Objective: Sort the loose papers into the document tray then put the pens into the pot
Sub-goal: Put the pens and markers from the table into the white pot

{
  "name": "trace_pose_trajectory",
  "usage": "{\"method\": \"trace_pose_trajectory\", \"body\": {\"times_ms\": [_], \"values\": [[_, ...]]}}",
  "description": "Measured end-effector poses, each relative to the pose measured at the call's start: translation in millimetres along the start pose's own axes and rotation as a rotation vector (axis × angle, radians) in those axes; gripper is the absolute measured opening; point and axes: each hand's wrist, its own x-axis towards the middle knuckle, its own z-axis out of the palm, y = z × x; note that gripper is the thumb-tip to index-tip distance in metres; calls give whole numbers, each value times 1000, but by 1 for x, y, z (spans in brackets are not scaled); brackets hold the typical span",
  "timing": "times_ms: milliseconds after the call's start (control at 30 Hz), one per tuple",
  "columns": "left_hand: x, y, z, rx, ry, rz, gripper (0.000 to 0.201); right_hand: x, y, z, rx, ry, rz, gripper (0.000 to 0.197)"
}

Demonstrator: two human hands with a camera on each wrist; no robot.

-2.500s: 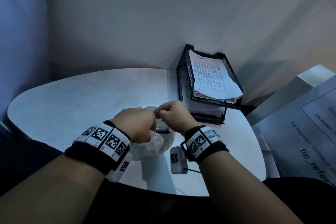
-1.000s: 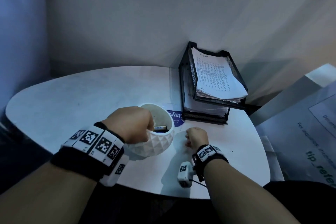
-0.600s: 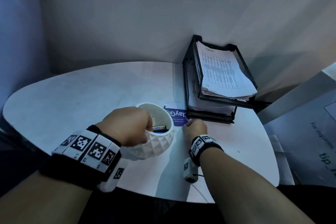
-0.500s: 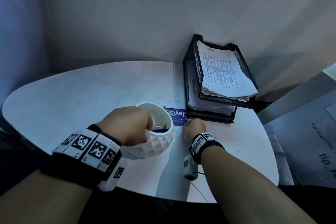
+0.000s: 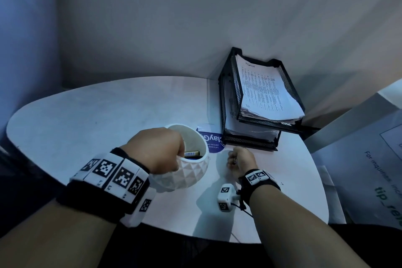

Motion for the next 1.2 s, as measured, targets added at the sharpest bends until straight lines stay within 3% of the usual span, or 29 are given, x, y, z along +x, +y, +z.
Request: {"method": "trace_pose_trajectory", "body": {"times_ms": [133,267,400,533,700,833,900,967,1100,1200], "values": [[2,0,-3,-6,-4,-4,32,5,-3,3,-66,37,-30,14],[4,-1,-5,-18,-1,-9,31,12,-5,7,-499,139,-171,14],[8,-2,-6,-32,2,-4,31,9,-1,8,-991,87,-307,35],[11,-4,-5,-50,4,-1,30,3,11,9,-1115,16,-381,55],[13,-6,-3,-43,18,10,29,5,12,11,-1114,71,-423,32],[12,-6,-4,-46,21,13,29,3,0,18,-1288,49,-439,18],[11,-5,-5,-47,18,12,31,0,-5,22,-1328,24,-356,17],[10,-5,-6,-39,22,18,32,-4,-8,27,-1170,-10,-253,21],[7,-6,-7,-32,35,33,32,-20,-28,41,-354,-82,-37,24],[6,-6,-6,-33,40,36,32,-47,-63,57,-194,-247,-74,25]]}}
